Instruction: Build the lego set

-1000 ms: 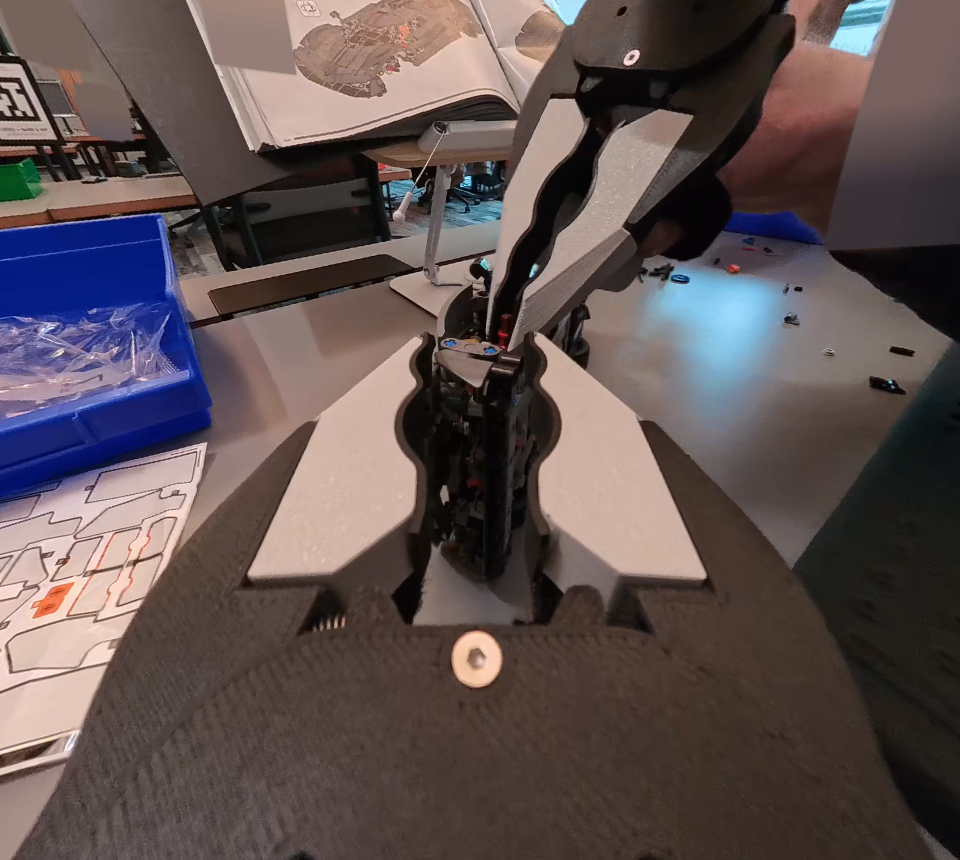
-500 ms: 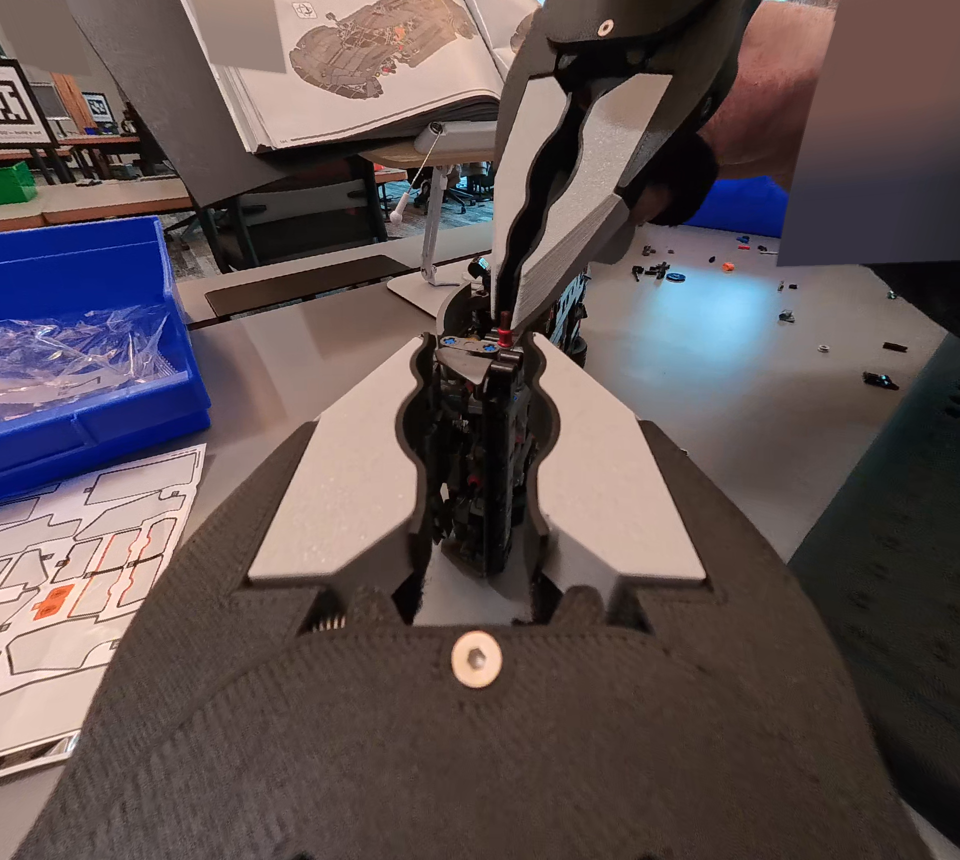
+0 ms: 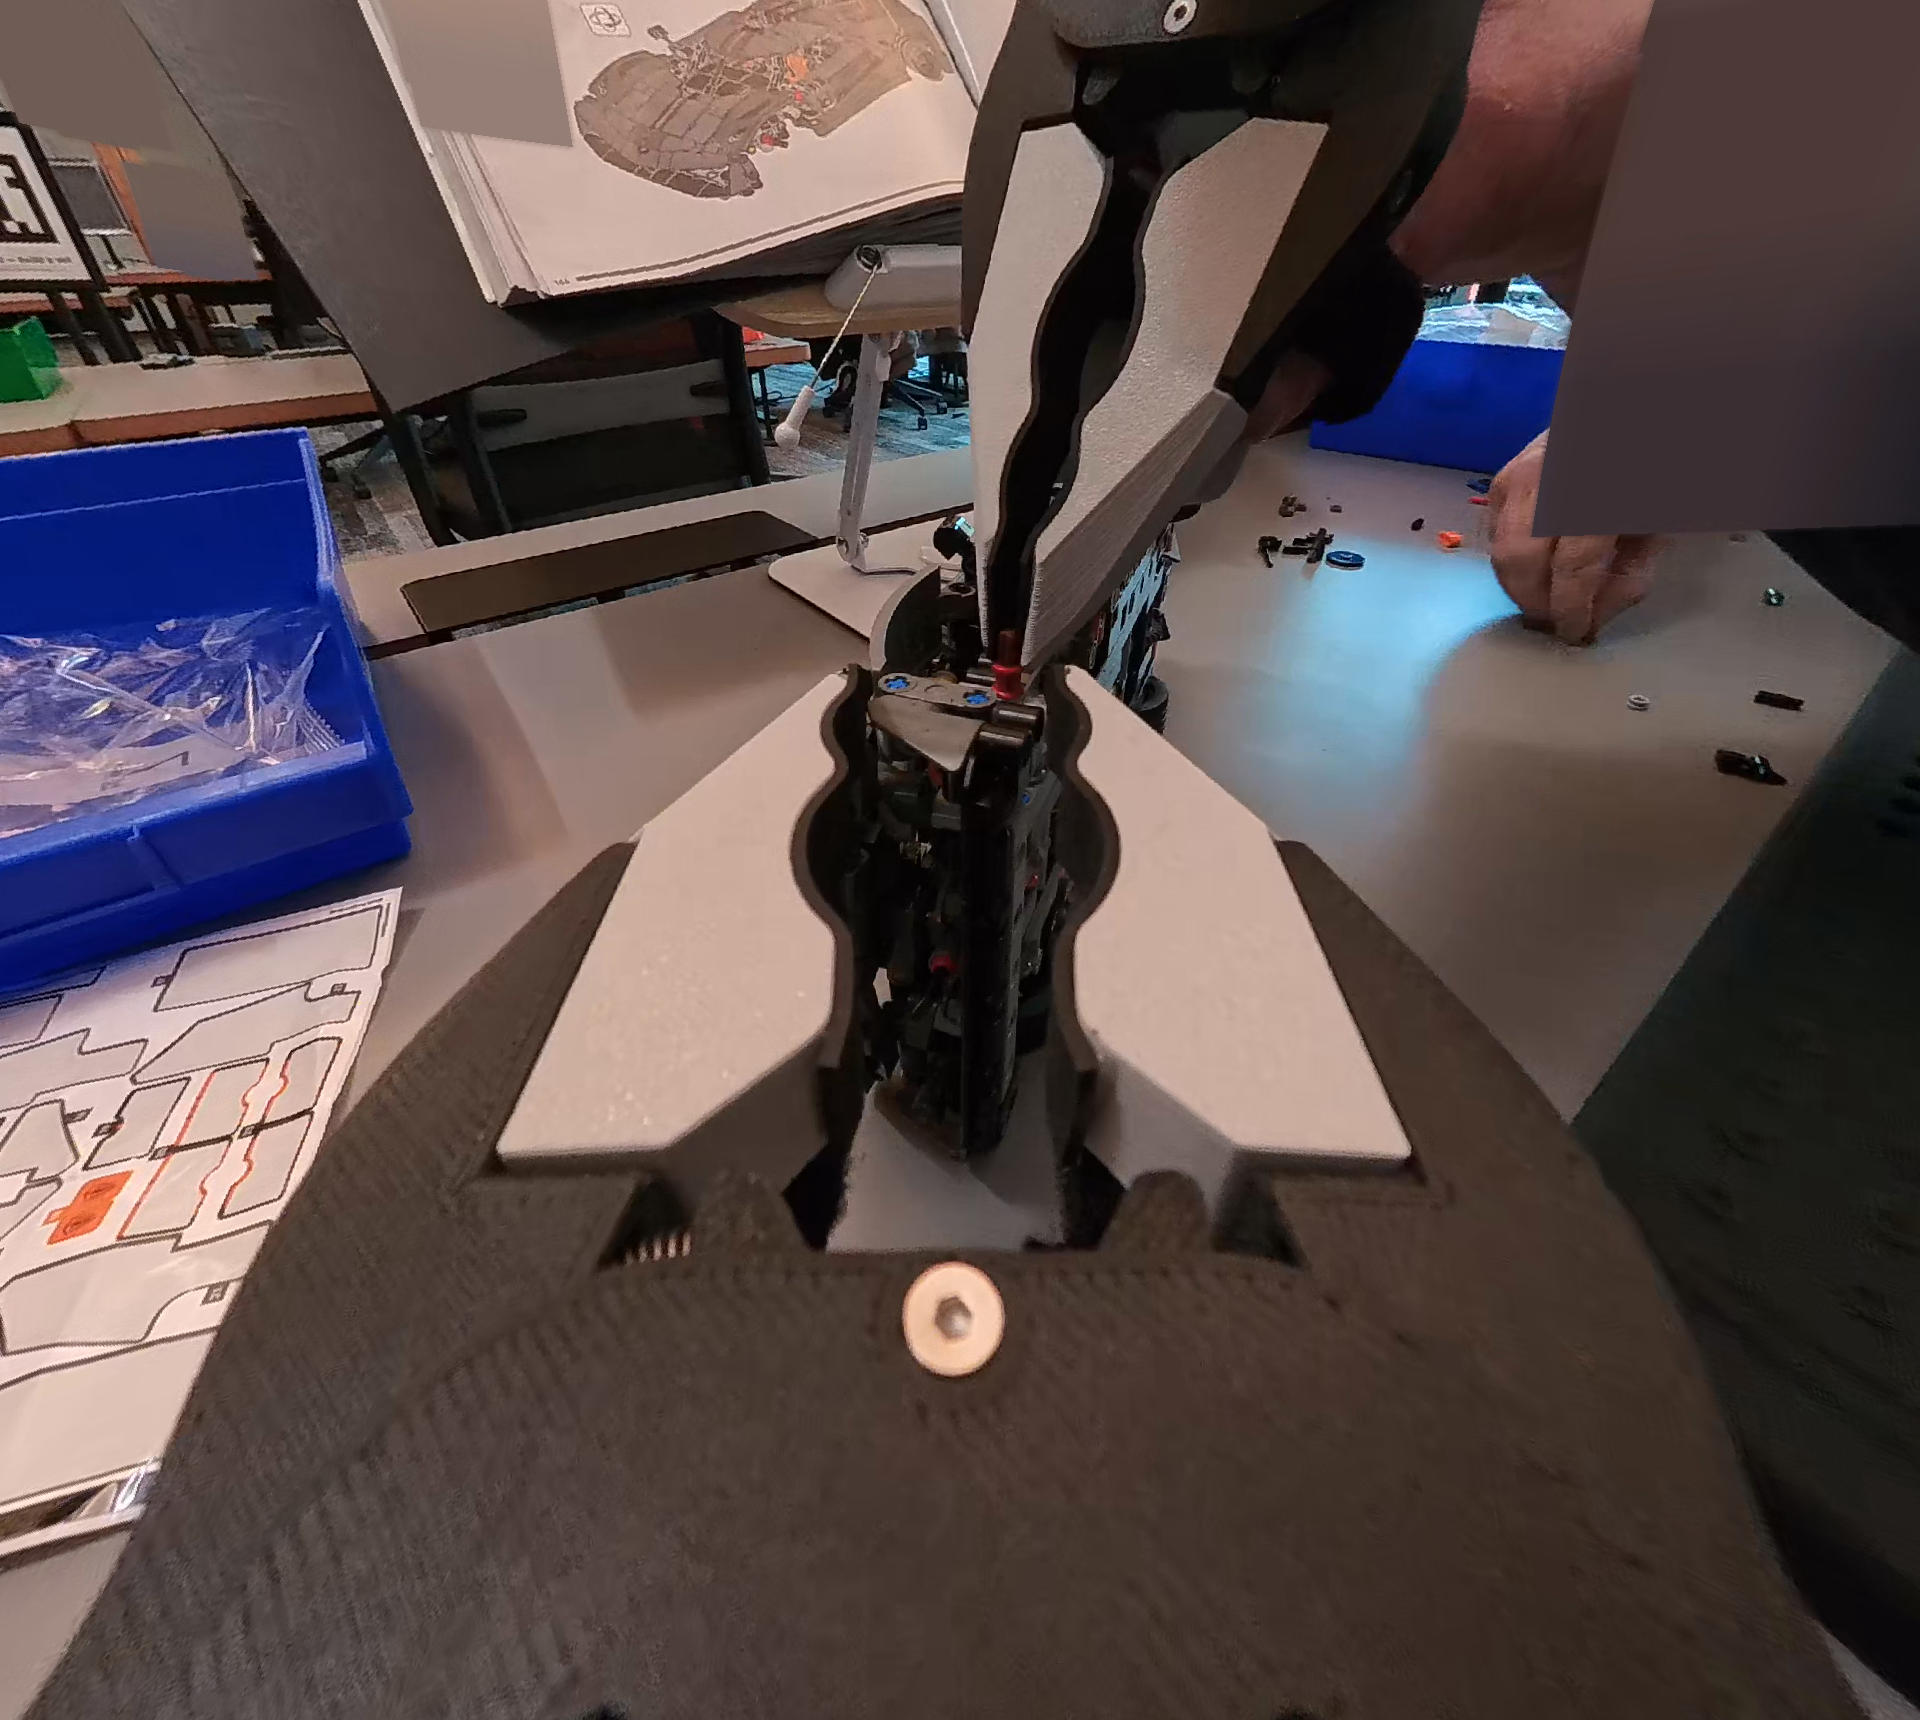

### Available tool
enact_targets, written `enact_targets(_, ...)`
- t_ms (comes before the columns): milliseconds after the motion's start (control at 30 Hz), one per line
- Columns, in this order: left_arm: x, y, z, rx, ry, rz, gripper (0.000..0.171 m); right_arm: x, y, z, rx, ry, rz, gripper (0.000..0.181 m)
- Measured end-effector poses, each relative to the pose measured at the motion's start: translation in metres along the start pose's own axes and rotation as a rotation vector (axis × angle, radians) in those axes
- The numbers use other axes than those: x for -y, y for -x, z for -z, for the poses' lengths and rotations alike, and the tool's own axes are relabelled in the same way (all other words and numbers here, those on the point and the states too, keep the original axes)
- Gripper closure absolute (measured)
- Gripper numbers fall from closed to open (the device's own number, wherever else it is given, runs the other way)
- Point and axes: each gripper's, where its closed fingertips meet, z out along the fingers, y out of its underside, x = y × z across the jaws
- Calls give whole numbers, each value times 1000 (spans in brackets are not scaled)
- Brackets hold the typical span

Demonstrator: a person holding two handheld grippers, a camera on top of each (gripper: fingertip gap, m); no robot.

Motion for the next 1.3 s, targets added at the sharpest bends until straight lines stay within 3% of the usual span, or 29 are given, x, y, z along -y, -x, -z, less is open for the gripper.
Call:
enact_targets(433, 0, -1, 0, -7, -4, 4, 141, -1, 1, 0, -11, 125, 54, 181)
enact_targets(833, 1, 4, 2, -3, -9, 13, 141, -4, -6, 13, -94, -61, 30, 179)
enact_targets(1033, 0, 2, 2, -3, -7, -8, 139, 3, -5, -1, -98, -52, 48, 170)
enact_targets(1300, -1, 1, 1, 5, 1, -31, 137, 1, -3, -5, -26, -72, -2, 178)
